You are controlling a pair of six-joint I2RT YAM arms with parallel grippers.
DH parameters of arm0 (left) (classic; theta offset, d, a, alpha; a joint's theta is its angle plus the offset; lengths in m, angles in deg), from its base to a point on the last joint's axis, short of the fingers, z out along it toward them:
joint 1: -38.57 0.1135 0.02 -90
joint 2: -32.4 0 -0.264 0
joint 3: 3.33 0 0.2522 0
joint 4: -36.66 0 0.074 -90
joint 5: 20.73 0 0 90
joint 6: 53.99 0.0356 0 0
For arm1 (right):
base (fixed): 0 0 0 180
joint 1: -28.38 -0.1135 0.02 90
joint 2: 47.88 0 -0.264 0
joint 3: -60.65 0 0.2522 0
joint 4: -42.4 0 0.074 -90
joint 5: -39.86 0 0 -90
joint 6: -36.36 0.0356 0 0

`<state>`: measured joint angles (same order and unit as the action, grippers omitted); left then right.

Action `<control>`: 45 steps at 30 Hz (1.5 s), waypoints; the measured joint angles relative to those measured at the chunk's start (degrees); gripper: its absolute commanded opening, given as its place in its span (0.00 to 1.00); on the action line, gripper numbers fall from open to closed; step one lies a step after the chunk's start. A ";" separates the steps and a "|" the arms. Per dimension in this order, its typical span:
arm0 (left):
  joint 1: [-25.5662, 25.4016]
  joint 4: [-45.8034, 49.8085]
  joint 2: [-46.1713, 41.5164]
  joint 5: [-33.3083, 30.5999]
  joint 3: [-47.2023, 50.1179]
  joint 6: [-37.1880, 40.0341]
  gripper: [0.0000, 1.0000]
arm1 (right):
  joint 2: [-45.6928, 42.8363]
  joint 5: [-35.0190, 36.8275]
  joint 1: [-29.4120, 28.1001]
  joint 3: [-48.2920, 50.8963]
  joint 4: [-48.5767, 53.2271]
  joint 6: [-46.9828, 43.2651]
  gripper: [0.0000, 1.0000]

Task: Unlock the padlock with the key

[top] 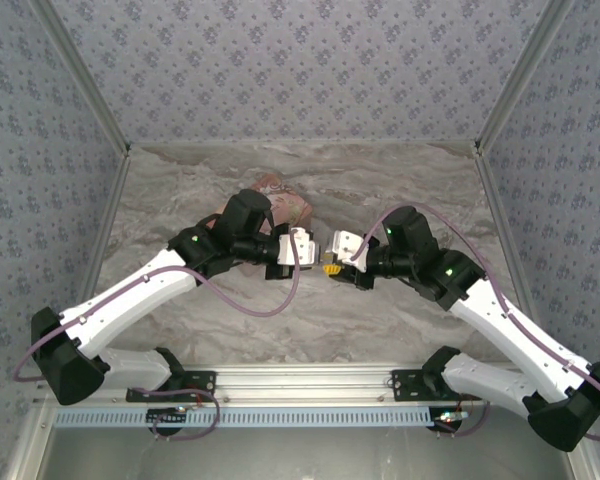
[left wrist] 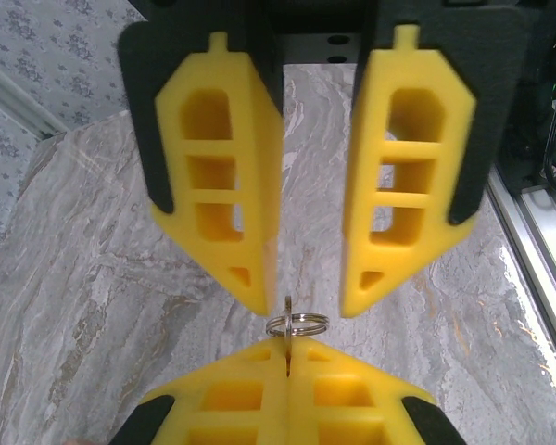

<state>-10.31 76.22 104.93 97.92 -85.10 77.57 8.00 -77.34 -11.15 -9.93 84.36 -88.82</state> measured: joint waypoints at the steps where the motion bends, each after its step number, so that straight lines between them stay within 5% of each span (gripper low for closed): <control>1: 0.00 0.00 0.00 0.00 0.00 0.00 0.00 | 0.02 0.02 0.00 0.00 -0.13 -0.11 0.23; 20: 0.00 0.17 0.00 0.00 0.00 0.00 0.00 | 0.33 -0.22 0.00 -0.87 -1.51 -0.31 0.17; 25: 0.04 0.37 0.00 -0.57 0.00 0.00 0.00 | 0.63 -0.70 0.00 -0.94 -1.42 -0.79 0.01; 30: 0.11 0.66 0.00 -1.01 0.00 0.00 0.01 | 1.25 -0.68 0.00 -1.36 -0.96 -0.87 0.00; 33: 0.11 0.59 -0.02 -1.05 0.00 0.13 0.17 | 1.14 -0.76 0.11 -1.33 -1.03 -0.59 0.00; 36: 0.22 0.24 -0.50 -1.20 0.11 -0.44 0.43 | 0.35 -2.32 1.51 -0.68 -2.25 1.18 0.00; 45: 10.40 -17.84 -11.47 2.08 12.57 -17.73 0.65 | -6.88 -9.14 11.28 10.34 -17.57 15.87 0.00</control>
<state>0.09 58.38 93.46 99.99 -72.54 59.85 1.12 -86.47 0.13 0.41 66.79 -72.95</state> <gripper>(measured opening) 0.632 0.058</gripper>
